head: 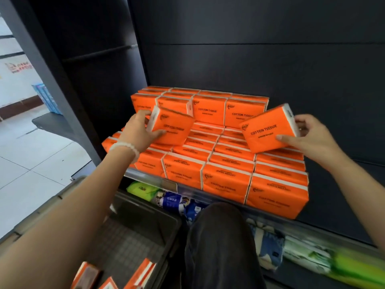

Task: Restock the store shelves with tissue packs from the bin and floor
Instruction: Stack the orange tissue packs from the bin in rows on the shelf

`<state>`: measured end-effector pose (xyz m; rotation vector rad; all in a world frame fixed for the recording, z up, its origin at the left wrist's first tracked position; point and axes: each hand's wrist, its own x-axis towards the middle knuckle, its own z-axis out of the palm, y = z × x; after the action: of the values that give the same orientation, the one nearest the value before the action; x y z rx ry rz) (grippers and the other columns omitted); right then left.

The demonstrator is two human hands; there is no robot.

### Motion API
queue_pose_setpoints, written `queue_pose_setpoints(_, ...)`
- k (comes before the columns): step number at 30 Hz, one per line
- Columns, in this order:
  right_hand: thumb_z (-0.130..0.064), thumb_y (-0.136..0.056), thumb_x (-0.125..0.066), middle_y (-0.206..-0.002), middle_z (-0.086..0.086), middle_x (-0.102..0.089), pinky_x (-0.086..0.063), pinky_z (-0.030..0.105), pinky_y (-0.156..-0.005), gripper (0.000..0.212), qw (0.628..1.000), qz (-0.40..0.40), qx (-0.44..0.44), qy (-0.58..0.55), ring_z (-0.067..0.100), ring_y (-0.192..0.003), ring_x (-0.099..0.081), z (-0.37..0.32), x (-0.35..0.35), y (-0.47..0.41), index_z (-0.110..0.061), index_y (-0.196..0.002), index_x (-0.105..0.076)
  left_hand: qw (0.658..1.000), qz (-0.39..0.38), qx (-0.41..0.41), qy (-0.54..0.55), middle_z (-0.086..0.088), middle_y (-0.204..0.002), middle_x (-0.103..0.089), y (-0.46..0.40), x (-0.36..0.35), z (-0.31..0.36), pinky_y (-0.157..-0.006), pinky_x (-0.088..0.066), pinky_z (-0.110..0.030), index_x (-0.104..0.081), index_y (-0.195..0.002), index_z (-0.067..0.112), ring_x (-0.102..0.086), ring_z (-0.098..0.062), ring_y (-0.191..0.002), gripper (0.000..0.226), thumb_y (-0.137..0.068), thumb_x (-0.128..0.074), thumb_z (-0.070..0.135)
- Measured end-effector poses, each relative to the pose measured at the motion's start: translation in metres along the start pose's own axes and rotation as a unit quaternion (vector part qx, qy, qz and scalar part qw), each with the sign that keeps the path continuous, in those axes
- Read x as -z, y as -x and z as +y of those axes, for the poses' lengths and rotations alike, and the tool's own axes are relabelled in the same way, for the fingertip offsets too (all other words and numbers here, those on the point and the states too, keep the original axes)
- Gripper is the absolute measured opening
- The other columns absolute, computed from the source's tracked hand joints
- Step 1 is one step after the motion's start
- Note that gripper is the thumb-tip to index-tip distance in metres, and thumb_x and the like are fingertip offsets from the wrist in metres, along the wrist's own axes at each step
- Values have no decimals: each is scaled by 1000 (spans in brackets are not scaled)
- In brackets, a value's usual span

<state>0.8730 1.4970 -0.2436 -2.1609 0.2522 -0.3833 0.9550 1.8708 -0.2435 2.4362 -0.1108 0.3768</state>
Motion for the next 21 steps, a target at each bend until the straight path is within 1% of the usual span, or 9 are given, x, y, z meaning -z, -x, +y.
queue_pose_setpoints(2,-20,-74,-78,-118,-5,-49,-45,33,-79,67,1000,8,-2,-5,14,-107,-49,3,4,4,-21,-131,-42,1000,-4,15,16,-10,-130,-50,3,6,-5,-101,-43,-44,-37,-137,16,-51,-26,-118,74,-76,-77,27)
queue_pose_setpoints(4,-16,-74,-78,-118,-6,-47,-44,30,-75,72,1000,19,1,-6,13,-108,-48,4,7,6,-21,-133,-39,1000,-13,15,12,-9,-132,-48,7,9,-7,-98,-45,-47,-30,-141,21,-51,-26,-117,80,-76,-77,24)
queue_pose_setpoints(5,-15,-74,-78,-118,-6,-46,-44,30,-75,75,1000,23,3,-4,13,-108,-47,3,7,7,-21,-135,-37,1000,-19,9,-4,-8,-131,-48,8,10,-7,-96,-47,-46,-31,-141,23,-51,-26,-115,78,-77,-76,23)
queue_pose_setpoints(7,-14,-74,-78,-123,-3,-46,-45,33,-76,79,1000,23,7,6,13,-108,-46,1,8,6,-22,-138,-33,997,-39,-8,-69,-7,-128,-47,8,10,-3,-93,-48,-42,-40,-136,24,-52,-26,-113,66,-79,-74,26)
queue_pose_setpoints(9,-14,-75,-77,-128,0,-47,-46,34,-78,77,1000,19,10,20,13,-107,-45,-1,6,5,-22,-138,-33,989,-61,-20,-136,-4,-127,-47,7,10,2,-91,-48,-40,-43,-134,24,-52,-25,-112,61,-80,-72,31)
queue_pose_setpoints(13,-17,-74,-78,-128,2,-48,-47,38,-80,72,999,34,6,28,15,-108,-47,-7,2,1,-23,-133,-37,974,-66,-40,-213,-2,-127,-50,3,9,10,-95,-44,-48,-43,-131,27,-53,-26,-112,58,-81,-68,41)
queue_pose_setpoints(16,-19,-74,-78,-126,0,-47,-46,37,-79,69,999,41,7,29,13,-104,-44,-12,-1,-2,-24,-131,-39,971,-57,-58,-226,-1,-126,-52,0,9,14,-96,-43,-48,-45,-127,27,-53,-26,-111,52,-82,-67,40)
queue_pose_setpoints(19,-19,-74,-78,-125,-1,-47,-45,36,-78,68,998,41,18,33,13,-105,-44,-15,-2,-3,-25,-130,-39,980,-26,-66,-188,0,-125,-53,-1,8,21,-97,-41,-50,-45,-123,25,-54,-25,-111,50,-82,-67,40)
queue_pose_setpoints(21,-19,-74,-78,-126,-1,-47,-45,37,-80,68,998,44,20,32,14,-107,-45,-15,-2,-4,-25,-129,-39,984,-5,-63,-164,1,-122,-55,0,7,27,-98,-39,-50,-44,-121,24,-54,-25,-110,49,-83,-65,45)
